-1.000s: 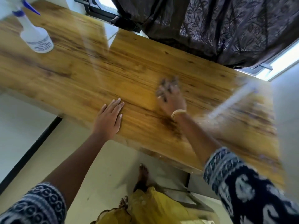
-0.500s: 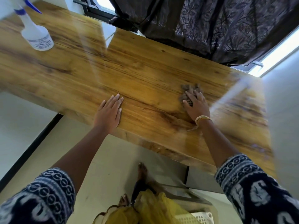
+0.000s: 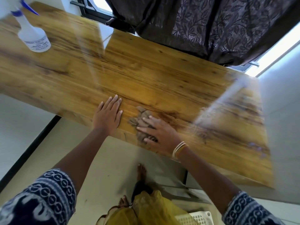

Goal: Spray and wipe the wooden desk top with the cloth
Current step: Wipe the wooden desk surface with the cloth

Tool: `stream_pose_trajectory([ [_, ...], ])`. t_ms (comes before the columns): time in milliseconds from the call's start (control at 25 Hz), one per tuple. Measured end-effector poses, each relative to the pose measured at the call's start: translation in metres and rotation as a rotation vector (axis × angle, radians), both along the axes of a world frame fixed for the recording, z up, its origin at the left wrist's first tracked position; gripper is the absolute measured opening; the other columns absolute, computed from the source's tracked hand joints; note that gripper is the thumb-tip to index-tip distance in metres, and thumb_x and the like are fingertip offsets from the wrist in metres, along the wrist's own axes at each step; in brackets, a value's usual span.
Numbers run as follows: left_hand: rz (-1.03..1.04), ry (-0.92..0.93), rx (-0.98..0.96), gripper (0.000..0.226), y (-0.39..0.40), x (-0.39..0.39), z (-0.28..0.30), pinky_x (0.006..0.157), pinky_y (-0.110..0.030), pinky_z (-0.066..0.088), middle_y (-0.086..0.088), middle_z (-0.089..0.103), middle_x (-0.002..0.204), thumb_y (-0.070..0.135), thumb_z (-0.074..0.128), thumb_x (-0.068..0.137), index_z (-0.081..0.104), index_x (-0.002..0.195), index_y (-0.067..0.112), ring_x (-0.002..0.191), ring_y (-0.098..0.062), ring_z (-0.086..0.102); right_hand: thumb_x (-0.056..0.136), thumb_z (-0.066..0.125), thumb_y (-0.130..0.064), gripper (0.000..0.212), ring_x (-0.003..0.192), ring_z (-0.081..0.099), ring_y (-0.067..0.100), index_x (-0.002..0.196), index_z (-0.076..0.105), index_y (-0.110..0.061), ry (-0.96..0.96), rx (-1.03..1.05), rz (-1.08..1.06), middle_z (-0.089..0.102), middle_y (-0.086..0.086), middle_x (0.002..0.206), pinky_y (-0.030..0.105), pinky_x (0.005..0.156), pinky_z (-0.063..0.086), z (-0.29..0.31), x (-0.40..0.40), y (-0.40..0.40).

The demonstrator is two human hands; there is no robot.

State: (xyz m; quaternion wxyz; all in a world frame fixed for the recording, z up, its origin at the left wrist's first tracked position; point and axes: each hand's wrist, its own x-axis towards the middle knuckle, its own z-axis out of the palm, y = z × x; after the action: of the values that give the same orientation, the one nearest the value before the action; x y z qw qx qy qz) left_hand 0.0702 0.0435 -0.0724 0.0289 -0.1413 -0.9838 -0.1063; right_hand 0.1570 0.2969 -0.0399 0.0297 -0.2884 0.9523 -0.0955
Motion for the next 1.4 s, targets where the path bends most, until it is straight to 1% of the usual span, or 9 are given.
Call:
stream_pose_trajectory([
  [200,-0.024,0.004,0.005,0.053,-0.002,0.002,-0.001,0.119,-0.042,0.018,0.001,0.022,0.161,0.037,0.022,0.103,0.028,0.152,0.018,0.149,-0.017,0.017,0.097,0.044,-0.046,0.053,0.147,0.023,0.03,0.148,0.039,-0.032,-0.005,-0.011,-0.692,0.029,0.005,0.159,0.046,0.118,0.025,0.003,-0.038,0.116],
  [360,-0.019,0.006,-0.007,0.052,0.002,0.003,0.0,0.119,-0.044,0.016,-0.002,0.021,0.161,0.034,0.029,0.103,0.028,0.152,0.015,0.15,-0.02,0.015,0.099,0.036,-0.047,0.056,0.15,0.012,0.03,0.152,0.031,-0.03,-0.057,-0.012,-1.008,0.018,0.01,0.162,0.043,0.122,0.013,0.009,-0.046,0.094],
  [560,-0.04,0.018,0.051,0.049,0.018,0.005,0.002,0.117,-0.043,0.021,-0.011,0.03,0.157,0.028,0.038,0.101,0.037,0.146,0.007,0.147,-0.026,0.024,0.097,0.037,-0.049,0.052,0.148,0.021,0.031,0.147,0.04,-0.035,-0.028,0.005,-0.411,0.029,0.009,0.159,0.046,0.118,0.023,-0.001,0.004,-0.001],
  [680,-0.169,0.031,0.059,0.047,0.045,0.009,0.003,0.116,-0.041,0.024,-0.01,0.034,0.155,0.027,0.039,0.101,0.041,0.144,0.007,0.145,-0.024,0.029,0.095,0.037,-0.052,0.052,0.146,0.027,0.028,0.145,0.042,-0.037,-0.03,0.029,-0.171,0.033,0.004,0.157,0.044,0.115,0.028,-0.004,0.027,0.004],
  [800,-0.247,0.014,0.1,0.047,0.076,0.011,0.008,0.117,-0.04,0.026,-0.008,0.034,0.155,0.029,0.036,0.102,0.041,0.144,0.008,0.146,-0.023,0.028,0.096,0.042,-0.049,0.051,0.146,0.025,0.025,0.146,0.041,-0.038,-0.026,0.01,-0.263,0.031,0.0,0.158,0.041,0.116,0.023,0.001,0.021,0.048],
  [1000,-0.316,-0.011,0.096,0.048,0.11,0.021,0.006,0.118,-0.041,0.025,-0.005,0.029,0.158,0.03,0.037,0.102,0.037,0.146,0.012,0.147,-0.02,0.023,0.097,0.048,-0.044,0.053,0.148,0.02,0.029,0.148,0.039,-0.033,-0.022,-0.007,-0.878,0.027,0.006,0.16,0.042,0.119,0.021,0.003,-0.003,0.151],
  [1120,-0.305,0.006,0.092,0.047,0.11,0.021,0.004,0.118,-0.039,0.023,-0.004,0.03,0.158,0.028,0.036,0.101,0.038,0.146,0.013,0.147,-0.019,0.023,0.097,0.042,-0.046,0.056,0.15,0.011,0.028,0.151,0.034,-0.032,-0.069,-0.056,-1.12,0.02,0.008,0.162,0.04,0.122,0.012,0.005,-0.014,0.141],
  [1200,-0.303,0.015,0.074,0.047,0.109,0.021,0.003,0.118,-0.039,0.024,-0.003,0.031,0.157,0.028,0.036,0.101,0.039,0.146,0.013,0.147,-0.019,0.024,0.099,0.039,-0.047,0.056,0.15,0.01,0.029,0.152,0.031,-0.033,-0.06,-0.042,-1.03,0.018,0.008,0.163,0.042,0.123,0.011,0.006,-0.004,0.105],
  [1400,-0.313,0.018,0.05,0.048,0.108,0.021,0.005,0.117,-0.04,0.026,-0.005,0.032,0.156,0.027,0.033,0.1,0.039,0.145,0.011,0.146,-0.02,0.026,0.096,0.036,-0.052,0.055,0.147,0.024,0.029,0.148,0.038,-0.035,-0.022,0.035,-0.382,0.031,0.006,0.158,0.046,0.115,0.027,0.001,0.057,0.042],
])
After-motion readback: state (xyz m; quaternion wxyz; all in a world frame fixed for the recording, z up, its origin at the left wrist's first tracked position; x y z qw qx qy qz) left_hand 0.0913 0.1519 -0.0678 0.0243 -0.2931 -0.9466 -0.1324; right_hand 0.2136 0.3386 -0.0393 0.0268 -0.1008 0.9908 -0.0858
